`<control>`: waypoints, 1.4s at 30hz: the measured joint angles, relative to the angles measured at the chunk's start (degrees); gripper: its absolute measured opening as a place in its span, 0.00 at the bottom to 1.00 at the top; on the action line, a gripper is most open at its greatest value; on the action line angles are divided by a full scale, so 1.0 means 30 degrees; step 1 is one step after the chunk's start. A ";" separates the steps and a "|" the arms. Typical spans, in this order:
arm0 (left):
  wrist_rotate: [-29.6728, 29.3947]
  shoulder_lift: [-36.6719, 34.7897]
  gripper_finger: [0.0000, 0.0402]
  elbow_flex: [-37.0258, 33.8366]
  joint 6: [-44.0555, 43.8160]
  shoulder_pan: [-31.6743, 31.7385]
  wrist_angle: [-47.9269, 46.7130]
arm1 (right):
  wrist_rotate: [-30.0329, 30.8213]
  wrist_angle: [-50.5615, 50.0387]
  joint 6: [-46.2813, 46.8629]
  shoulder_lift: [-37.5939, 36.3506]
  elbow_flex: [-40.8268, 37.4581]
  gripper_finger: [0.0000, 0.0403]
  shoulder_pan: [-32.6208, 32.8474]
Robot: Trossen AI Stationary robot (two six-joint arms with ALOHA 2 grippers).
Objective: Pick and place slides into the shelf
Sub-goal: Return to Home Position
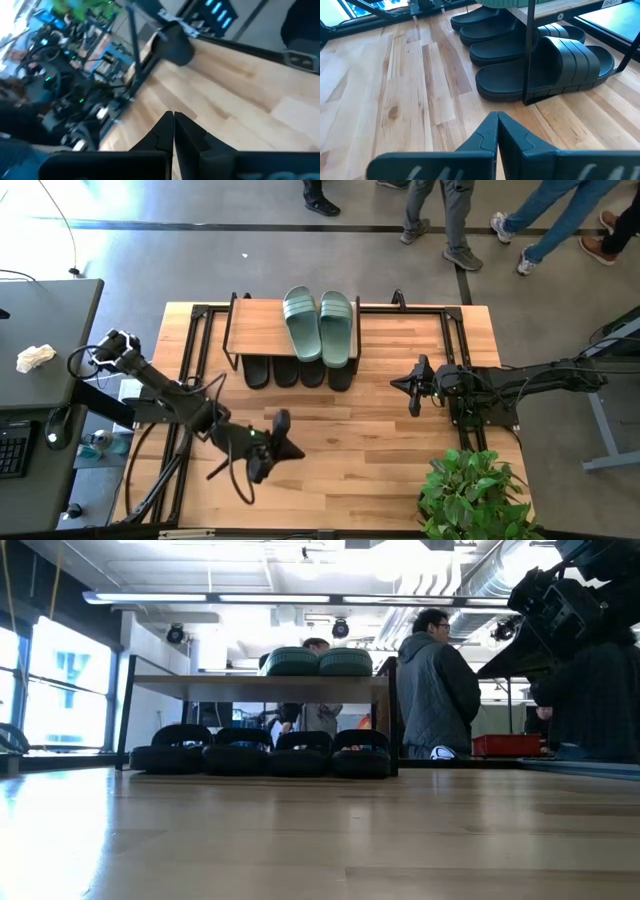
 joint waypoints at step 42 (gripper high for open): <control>-0.5149 -1.1541 0.01 0.0000 -0.1601 0.1661 -0.6349 | -0.8500 0.6655 -0.0688 -0.0984 0.9450 0.00 -0.0565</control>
